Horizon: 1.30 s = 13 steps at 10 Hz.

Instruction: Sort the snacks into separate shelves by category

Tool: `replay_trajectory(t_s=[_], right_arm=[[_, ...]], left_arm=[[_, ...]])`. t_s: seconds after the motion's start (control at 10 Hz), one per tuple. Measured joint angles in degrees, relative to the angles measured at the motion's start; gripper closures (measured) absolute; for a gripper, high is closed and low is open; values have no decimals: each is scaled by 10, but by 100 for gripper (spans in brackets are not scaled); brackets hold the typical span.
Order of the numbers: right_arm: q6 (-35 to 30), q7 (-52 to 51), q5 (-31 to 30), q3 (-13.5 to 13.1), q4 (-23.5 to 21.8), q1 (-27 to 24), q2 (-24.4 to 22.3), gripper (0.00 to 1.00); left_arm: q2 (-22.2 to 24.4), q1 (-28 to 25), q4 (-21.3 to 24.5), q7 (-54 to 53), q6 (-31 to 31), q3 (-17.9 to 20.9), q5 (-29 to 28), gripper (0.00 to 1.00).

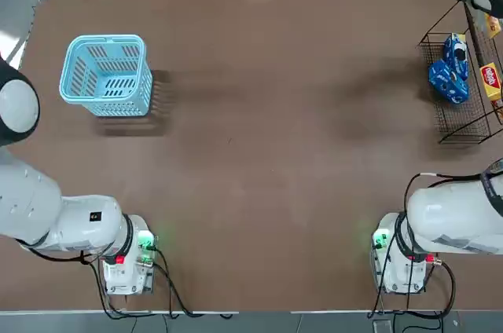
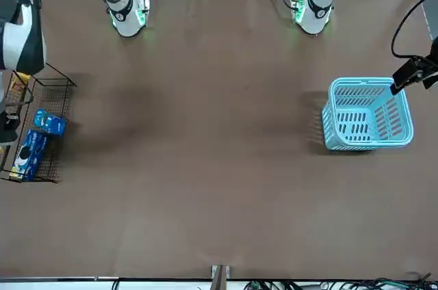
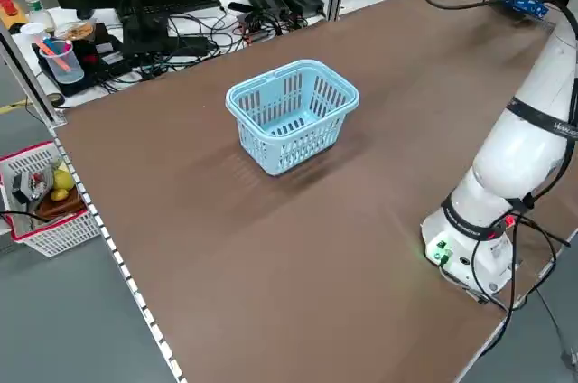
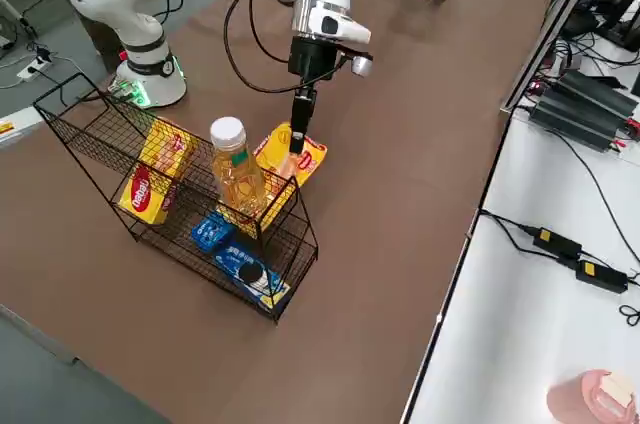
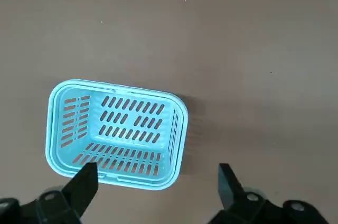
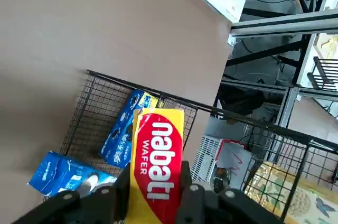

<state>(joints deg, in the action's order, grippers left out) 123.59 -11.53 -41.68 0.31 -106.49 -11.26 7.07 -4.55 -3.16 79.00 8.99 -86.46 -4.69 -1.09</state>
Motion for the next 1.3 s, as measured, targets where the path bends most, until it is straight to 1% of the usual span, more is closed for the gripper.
replay_trajectory(t_s=[0.3, 0.6, 0.7, 0.9, 1.1, 1.2, 1.3], right_arm=[[25, 0, 0, 0, -13, -18, 3, 63], [28, 0, 0, 0, -14, -20, 4, 63], [28, 0, 0, 0, -14, -21, 4, 60], [28, 0, 0, 0, -14, -23, 4, 58], [28, 0, 0, 0, -14, -23, 4, 52], [28, 0, 0, 0, -14, -23, 4, 43], [28, 0, 0, 0, -14, -23, 4, 37]], left_arm=[[0, 0, 0, 0, 0, 0, 0, 0], [0, 0, 0, 0, 0, 0, 0, 0], [0, 0, 0, 0, 0, 0, 0, 0], [0, 0, 0, 0, 0, 0, 0, 0], [0, 0, 0, 0, 0, 0, 0, 0], [0, 0, 0, 0, 0, 0, 0, 0], [0, 0, 0, 0, 0, 0, 0, 0]])
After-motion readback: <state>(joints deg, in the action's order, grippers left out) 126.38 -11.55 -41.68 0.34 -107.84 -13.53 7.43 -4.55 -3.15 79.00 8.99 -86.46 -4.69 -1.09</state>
